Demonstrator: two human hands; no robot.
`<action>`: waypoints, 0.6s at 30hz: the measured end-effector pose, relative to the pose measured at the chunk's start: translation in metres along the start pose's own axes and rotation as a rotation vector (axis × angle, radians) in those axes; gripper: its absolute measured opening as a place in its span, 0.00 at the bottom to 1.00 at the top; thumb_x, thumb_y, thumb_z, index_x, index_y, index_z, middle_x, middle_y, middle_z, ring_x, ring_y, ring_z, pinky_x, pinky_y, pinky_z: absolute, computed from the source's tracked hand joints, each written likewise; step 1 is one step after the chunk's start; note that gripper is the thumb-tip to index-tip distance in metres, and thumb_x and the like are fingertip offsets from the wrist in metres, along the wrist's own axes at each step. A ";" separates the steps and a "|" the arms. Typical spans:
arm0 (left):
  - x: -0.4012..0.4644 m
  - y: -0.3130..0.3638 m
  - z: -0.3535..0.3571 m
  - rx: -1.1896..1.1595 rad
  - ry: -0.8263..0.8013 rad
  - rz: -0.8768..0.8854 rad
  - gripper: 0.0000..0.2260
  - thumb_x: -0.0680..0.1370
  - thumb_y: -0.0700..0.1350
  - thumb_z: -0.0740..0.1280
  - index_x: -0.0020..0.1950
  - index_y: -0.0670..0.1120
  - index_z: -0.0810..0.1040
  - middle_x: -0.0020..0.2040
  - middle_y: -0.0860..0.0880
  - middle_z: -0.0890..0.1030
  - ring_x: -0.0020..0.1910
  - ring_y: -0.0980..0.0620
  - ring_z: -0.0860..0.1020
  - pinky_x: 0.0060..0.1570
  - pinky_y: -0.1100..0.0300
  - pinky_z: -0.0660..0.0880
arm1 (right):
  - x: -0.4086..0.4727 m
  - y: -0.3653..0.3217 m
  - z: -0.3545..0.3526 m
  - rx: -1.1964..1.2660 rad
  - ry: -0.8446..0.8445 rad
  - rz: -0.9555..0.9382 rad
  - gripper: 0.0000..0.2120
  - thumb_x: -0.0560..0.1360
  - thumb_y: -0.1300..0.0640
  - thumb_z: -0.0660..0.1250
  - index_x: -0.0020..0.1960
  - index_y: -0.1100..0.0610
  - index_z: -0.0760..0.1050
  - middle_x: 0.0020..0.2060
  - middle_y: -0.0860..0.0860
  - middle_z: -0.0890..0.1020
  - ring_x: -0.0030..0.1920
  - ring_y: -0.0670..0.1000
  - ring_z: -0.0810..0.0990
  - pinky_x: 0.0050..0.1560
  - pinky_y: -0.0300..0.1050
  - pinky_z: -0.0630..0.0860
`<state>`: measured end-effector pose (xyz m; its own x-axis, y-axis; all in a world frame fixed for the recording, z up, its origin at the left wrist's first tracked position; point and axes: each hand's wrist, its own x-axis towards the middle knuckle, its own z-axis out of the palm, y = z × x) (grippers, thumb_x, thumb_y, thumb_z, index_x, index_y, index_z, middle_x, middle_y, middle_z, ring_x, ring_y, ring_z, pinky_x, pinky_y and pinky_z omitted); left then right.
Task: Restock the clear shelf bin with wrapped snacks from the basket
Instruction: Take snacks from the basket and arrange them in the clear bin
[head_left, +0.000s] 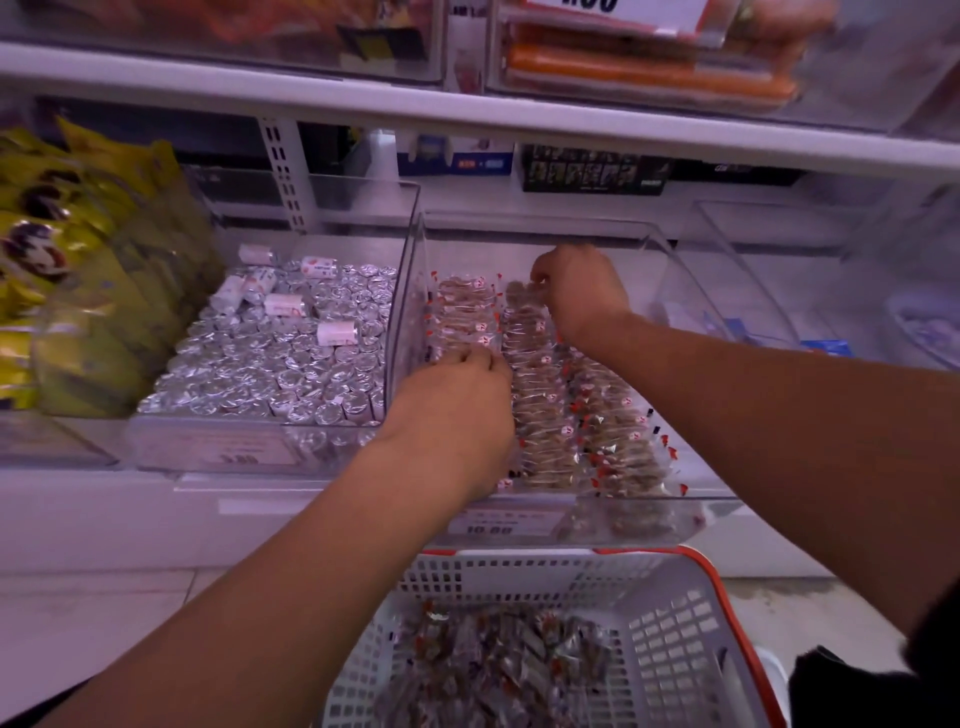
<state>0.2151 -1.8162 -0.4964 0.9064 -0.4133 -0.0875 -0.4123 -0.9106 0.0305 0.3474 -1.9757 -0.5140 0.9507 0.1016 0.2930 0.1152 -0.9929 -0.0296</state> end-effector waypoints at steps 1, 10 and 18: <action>0.000 0.000 0.000 0.000 -0.003 -0.003 0.29 0.77 0.47 0.64 0.77 0.41 0.62 0.74 0.44 0.67 0.72 0.44 0.66 0.67 0.46 0.71 | 0.000 -0.001 0.000 0.026 -0.028 0.000 0.12 0.74 0.68 0.65 0.53 0.58 0.83 0.49 0.58 0.84 0.51 0.59 0.82 0.52 0.47 0.78; -0.023 0.011 -0.012 -0.073 0.339 0.049 0.05 0.77 0.40 0.64 0.51 0.44 0.78 0.50 0.44 0.80 0.50 0.41 0.80 0.44 0.49 0.75 | -0.055 -0.016 -0.064 0.233 -0.158 -0.104 0.15 0.77 0.61 0.63 0.62 0.58 0.80 0.58 0.56 0.82 0.58 0.55 0.80 0.60 0.46 0.75; -0.093 0.044 0.061 -0.206 0.854 0.548 0.13 0.75 0.43 0.67 0.31 0.49 0.70 0.28 0.48 0.72 0.28 0.46 0.72 0.27 0.57 0.66 | -0.274 -0.008 -0.012 0.680 0.682 0.102 0.03 0.77 0.54 0.65 0.49 0.50 0.78 0.30 0.43 0.71 0.30 0.38 0.71 0.36 0.27 0.65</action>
<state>0.1070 -1.8173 -0.5480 0.3953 -0.5665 0.7230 -0.8372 -0.5460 0.0299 0.0824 -1.9967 -0.5829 0.6186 -0.2533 0.7437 0.3873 -0.7253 -0.5691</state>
